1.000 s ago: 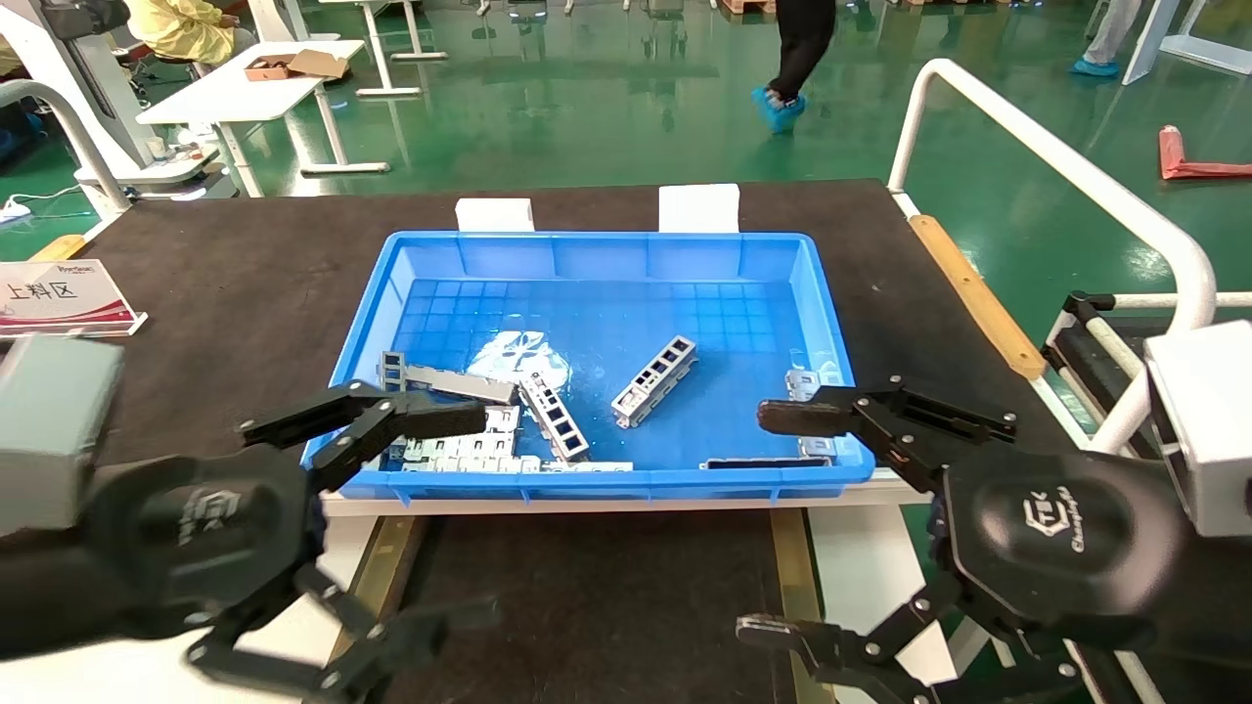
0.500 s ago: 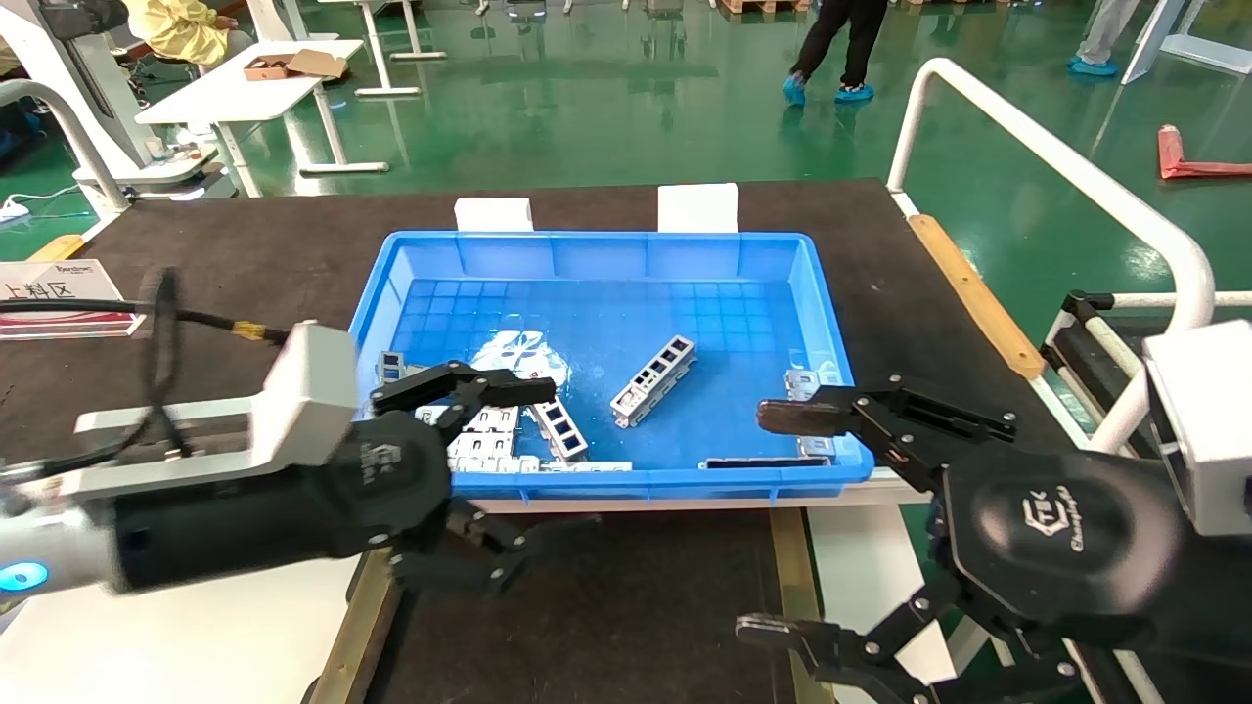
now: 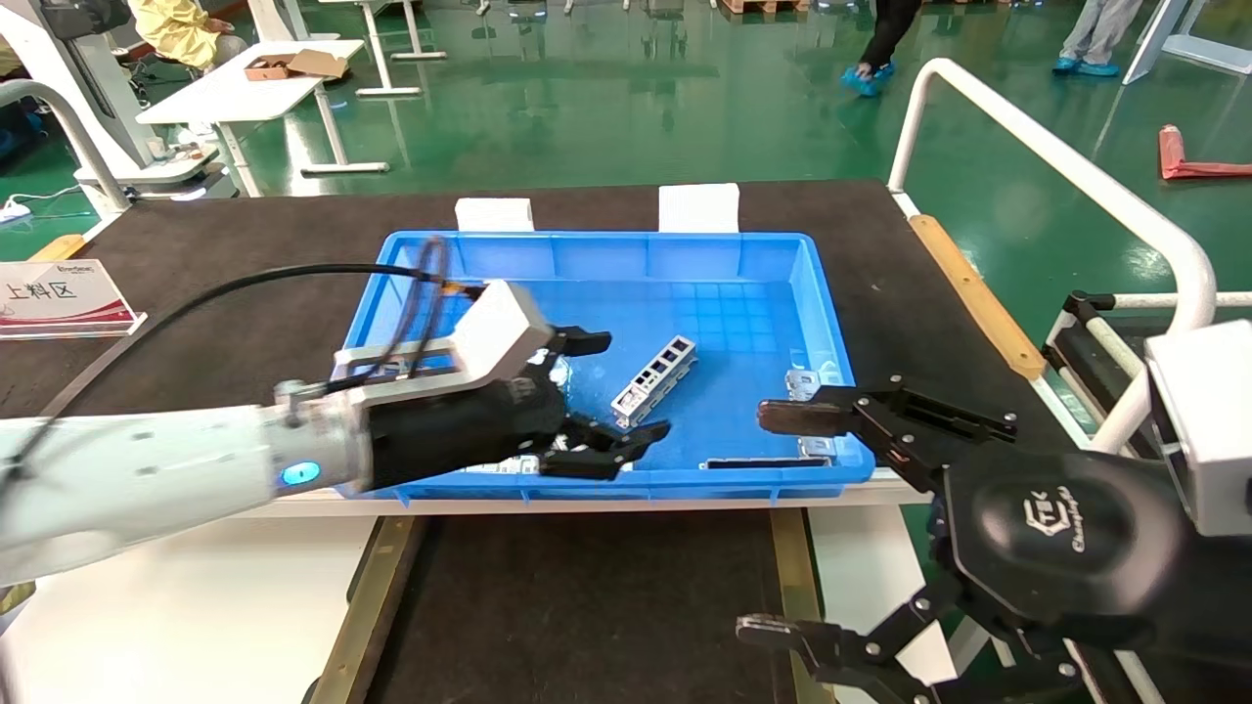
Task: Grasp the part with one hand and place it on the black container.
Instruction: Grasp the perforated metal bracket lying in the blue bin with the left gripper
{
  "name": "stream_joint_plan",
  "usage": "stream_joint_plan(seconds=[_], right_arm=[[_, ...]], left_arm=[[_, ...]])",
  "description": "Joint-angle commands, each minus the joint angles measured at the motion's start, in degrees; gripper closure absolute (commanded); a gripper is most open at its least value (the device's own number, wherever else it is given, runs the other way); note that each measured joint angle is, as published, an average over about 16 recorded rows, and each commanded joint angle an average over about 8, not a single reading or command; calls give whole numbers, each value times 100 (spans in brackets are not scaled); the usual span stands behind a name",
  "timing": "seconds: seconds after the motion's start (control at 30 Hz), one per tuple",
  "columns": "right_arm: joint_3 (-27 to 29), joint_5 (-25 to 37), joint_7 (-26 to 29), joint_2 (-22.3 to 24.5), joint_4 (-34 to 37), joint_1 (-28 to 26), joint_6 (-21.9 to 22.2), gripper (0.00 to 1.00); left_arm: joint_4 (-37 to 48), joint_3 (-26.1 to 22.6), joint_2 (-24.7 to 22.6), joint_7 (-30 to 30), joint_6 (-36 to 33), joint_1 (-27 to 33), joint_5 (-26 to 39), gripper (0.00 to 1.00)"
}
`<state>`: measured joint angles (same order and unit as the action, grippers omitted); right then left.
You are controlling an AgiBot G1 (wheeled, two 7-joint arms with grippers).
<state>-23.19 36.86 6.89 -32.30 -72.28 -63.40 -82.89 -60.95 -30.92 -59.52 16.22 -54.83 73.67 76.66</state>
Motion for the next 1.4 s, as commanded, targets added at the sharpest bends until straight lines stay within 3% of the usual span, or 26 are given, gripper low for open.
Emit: stream_joint_plan(seconds=[0.03,0.43,0.47,0.5,0.53,0.7,0.73,0.77,0.8,1.4], right_arm=[[0,0,0,0,0,0,0,0],[0,0,0,0,0,0,0,1],[0,0,0,0,0,0,0,7],[0,0,0,0,0,0,0,19],[0,0,0,0,0,0,0,32],[-1,0,0,0,0,0,0,94],[-1,0,0,0,0,0,0,100],[-1,0,0,0,0,0,0,100],[-1,0,0,0,0,0,0,100],[-1,-1,-1,0,0,0,0,100]], left_arm=[[186,-104,-219,38,207,92,222,0],[2153,-446,-1535,227,1262,679,928,0],[2299,-472,-1610,224,1345,716,954,0],[2435,-504,-1680,219,1433,750,975,1],[2553,-542,-1737,214,1523,776,988,9],[2876,-877,-1876,249,1960,835,890,72],[2894,-965,-1884,269,2037,836,847,84],[2904,-1058,-1890,292,2112,837,799,95],[2909,-1156,-1894,318,2184,838,745,100],[2914,-2715,-1888,986,3026,985,-205,100]])
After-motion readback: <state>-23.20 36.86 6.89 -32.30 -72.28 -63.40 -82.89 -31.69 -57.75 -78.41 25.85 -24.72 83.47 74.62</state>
